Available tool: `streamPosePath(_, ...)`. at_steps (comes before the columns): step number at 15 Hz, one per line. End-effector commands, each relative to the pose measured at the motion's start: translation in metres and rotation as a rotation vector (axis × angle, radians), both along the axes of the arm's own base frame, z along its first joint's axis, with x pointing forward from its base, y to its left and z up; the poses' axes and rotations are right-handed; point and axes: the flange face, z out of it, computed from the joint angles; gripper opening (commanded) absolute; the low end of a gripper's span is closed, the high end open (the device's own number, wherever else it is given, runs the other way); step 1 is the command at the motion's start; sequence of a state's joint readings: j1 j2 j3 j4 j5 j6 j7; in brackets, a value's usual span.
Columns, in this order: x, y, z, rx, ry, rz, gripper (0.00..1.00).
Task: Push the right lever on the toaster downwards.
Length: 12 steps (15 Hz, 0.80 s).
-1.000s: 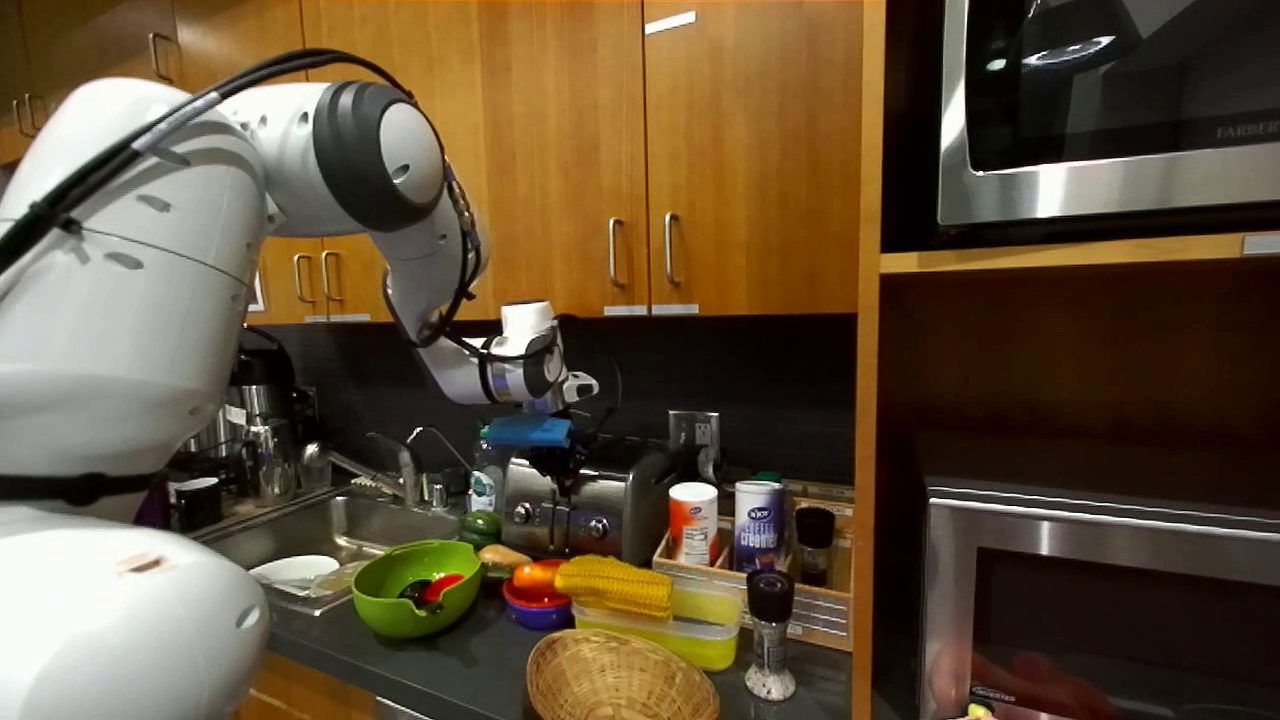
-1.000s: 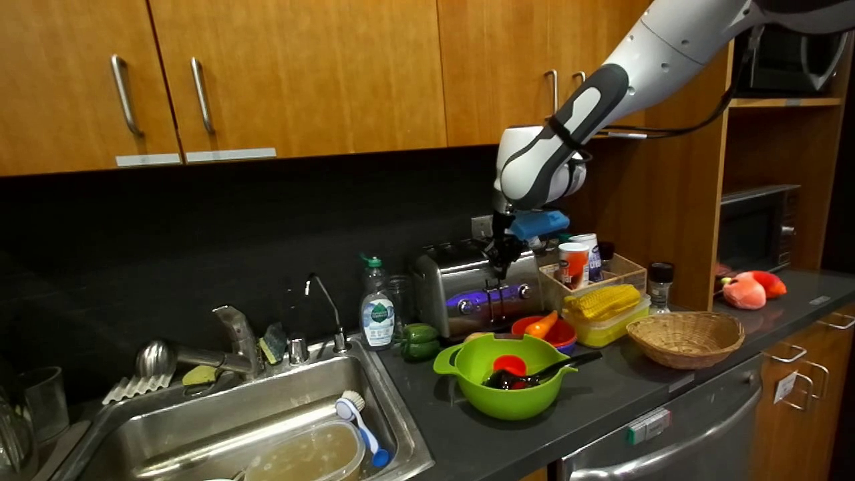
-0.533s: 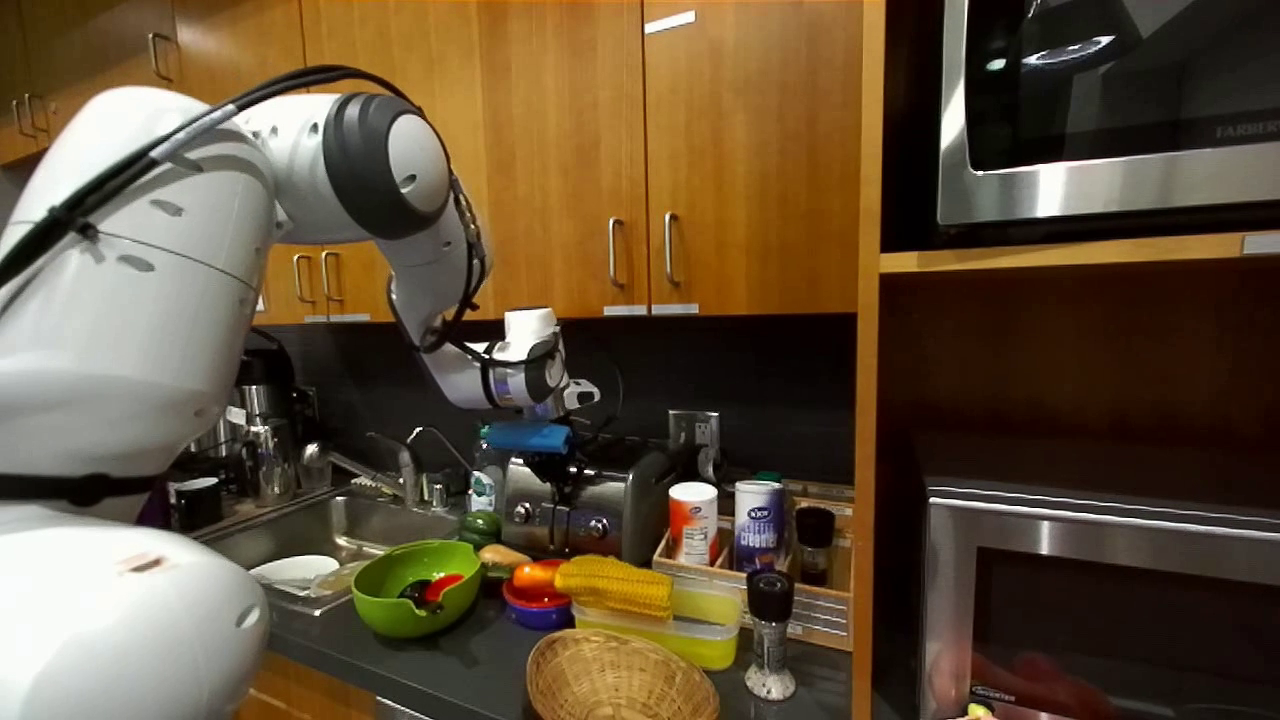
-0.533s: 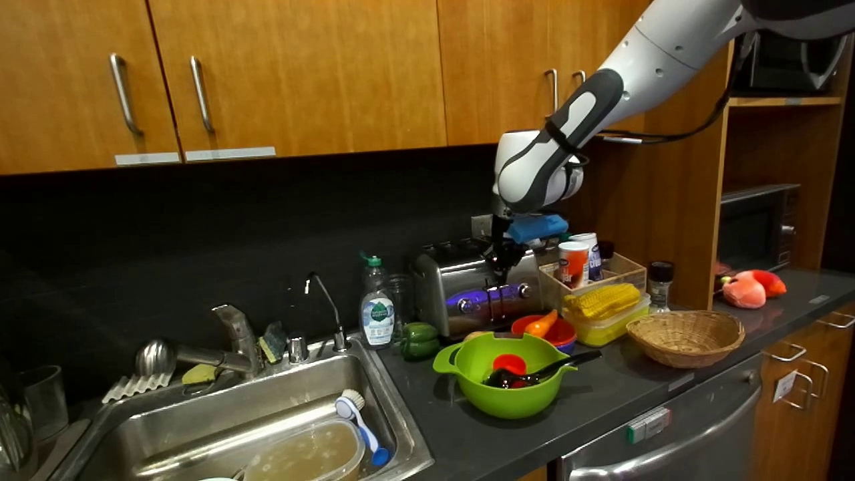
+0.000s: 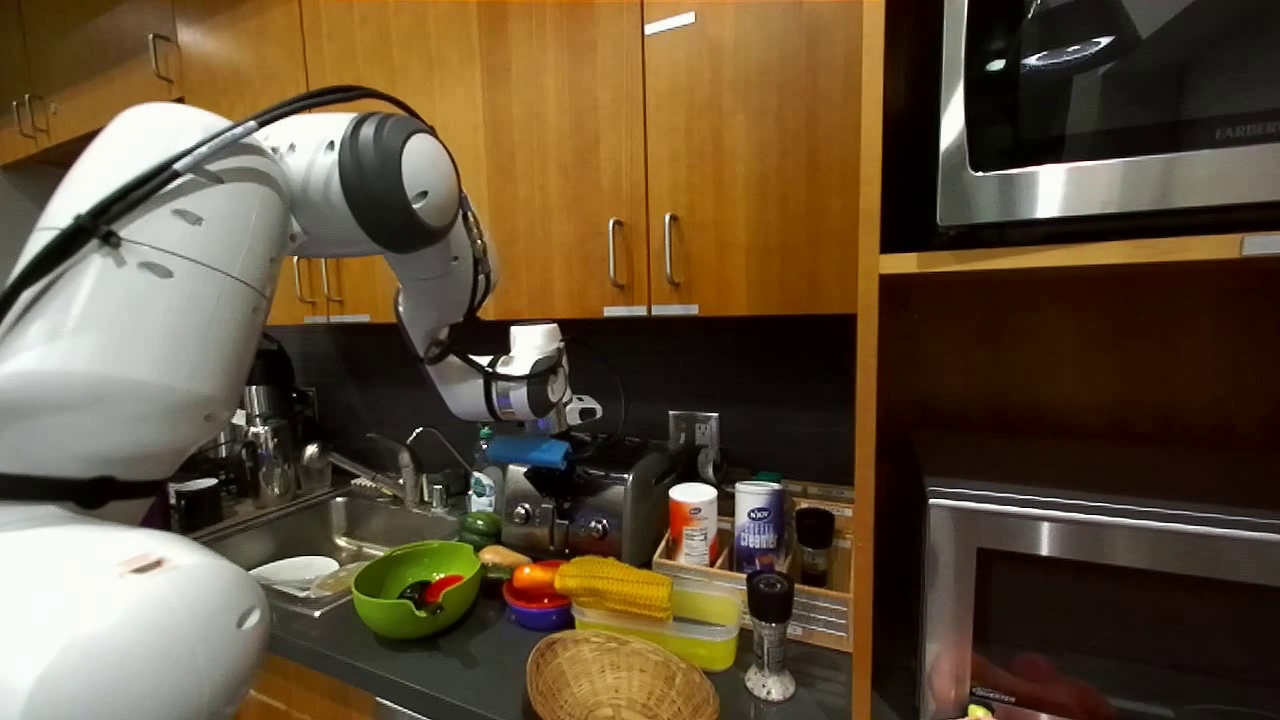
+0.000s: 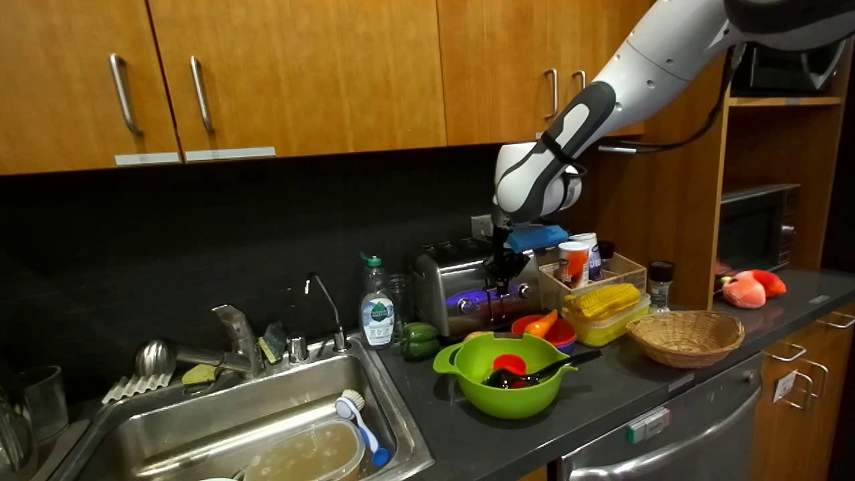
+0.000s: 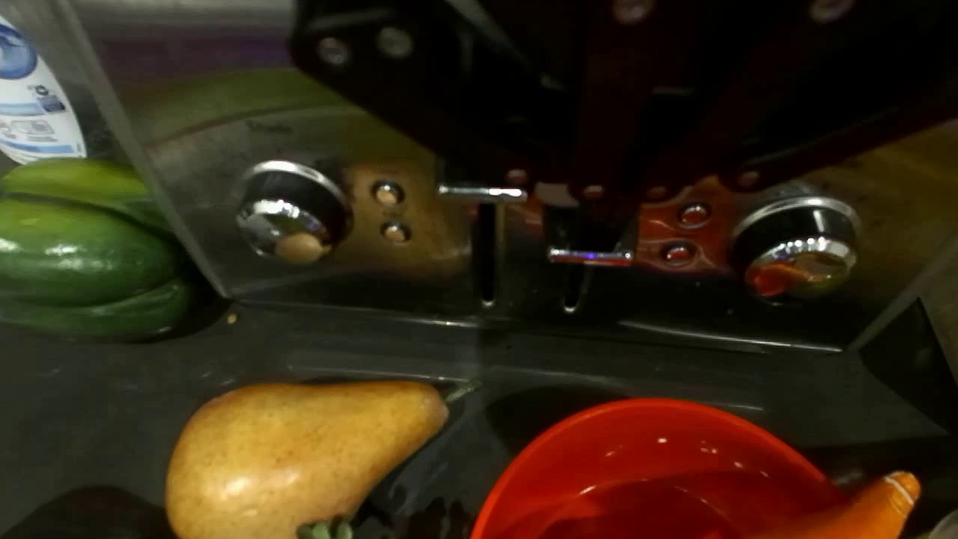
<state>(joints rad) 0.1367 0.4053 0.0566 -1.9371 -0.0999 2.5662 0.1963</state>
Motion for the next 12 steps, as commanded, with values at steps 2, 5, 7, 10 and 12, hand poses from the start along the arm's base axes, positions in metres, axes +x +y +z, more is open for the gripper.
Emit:
streamPosePath(2,0.008,-0.002,-0.017,0.016,0.02,-0.035,0.0)
streamPosePath(5,0.008,-0.003,-0.026,0.025,0.037,-0.048,0.0)
streamPosePath(7,0.007,-0.004,-0.031,0.027,0.046,-0.054,0.0)
streamPosePath(10,0.007,-0.003,-0.04,0.029,0.059,-0.057,0.0)
streamPosePath(12,0.007,-0.005,-0.048,0.031,0.066,-0.06,0.0)
